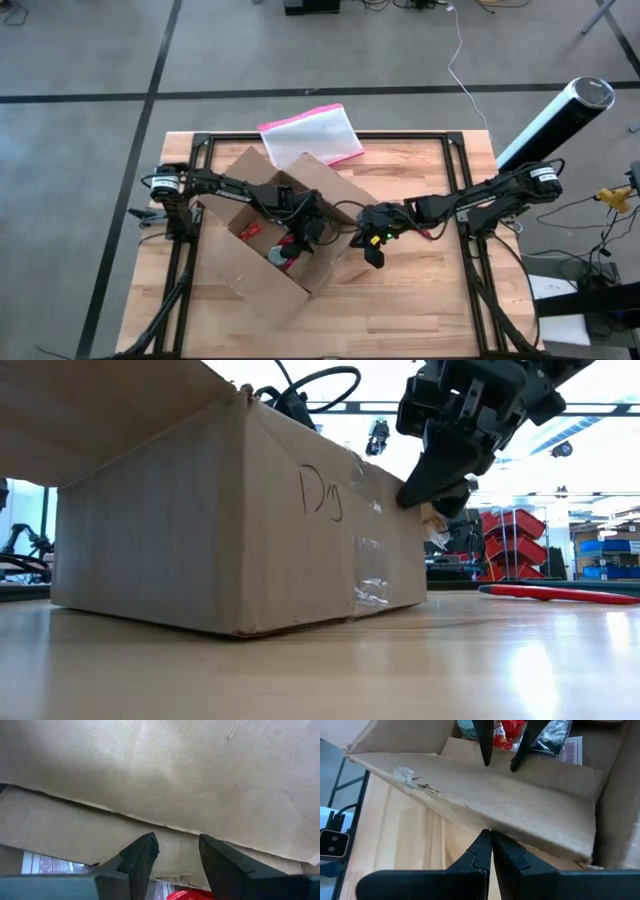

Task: Unpack boxes
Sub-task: Open the cardboard box using the box cutter

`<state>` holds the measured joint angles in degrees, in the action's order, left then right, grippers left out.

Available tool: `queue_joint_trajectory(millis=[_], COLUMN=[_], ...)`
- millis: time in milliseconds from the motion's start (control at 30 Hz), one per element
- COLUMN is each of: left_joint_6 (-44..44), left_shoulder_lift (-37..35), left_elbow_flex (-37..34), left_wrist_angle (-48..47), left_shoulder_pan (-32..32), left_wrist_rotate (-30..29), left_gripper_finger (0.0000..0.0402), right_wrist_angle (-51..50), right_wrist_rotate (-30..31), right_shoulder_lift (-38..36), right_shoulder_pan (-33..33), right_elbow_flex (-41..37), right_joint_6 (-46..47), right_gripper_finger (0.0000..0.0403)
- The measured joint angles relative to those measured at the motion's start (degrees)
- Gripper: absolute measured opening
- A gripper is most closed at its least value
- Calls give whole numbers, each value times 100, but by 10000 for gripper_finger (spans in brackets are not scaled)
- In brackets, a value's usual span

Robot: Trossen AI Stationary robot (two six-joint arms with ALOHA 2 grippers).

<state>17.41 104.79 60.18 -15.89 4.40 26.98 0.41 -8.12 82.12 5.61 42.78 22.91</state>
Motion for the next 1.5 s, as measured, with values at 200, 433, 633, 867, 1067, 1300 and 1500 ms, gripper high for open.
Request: queue_joint_trajectory(millis=[200,433,633,867,1067,1300,1500], left_joint_6=[52,-42,-153,-206,-326,-369,-468], left_shoulder_lift=[0,40,111,146,160,160,133], left_elbow_flex=[0,6,22,-1,-13,-13,-13], left_wrist_angle=[2,-52,-403,60,333,391,426], left_shoulder_pan=[-11,-22,-40,-125,-151,-151,-147], left_wrist_rotate=[-173,-242,-224,-141,-73,-64,47], left_gripper_finger=[156,141,135,143,153,152,139], right_wrist_angle=[2,47,76,53,54,-23,-51], right_wrist_rotate=[17,-1,20,-27,-46,-46,-44], right_shoulder_lift=[18,18,18,18,18,18,18], right_shoulder_pan=[-11,-120,-186,-225,-227,-235,-314], right_elbow_flex=[0,0,0,-2,-2,-2,-2], right_joint_6=[-40,-34,-40,-40,-41,-45,-52], right_gripper_finger=[0,0,0,0,0,0,0])
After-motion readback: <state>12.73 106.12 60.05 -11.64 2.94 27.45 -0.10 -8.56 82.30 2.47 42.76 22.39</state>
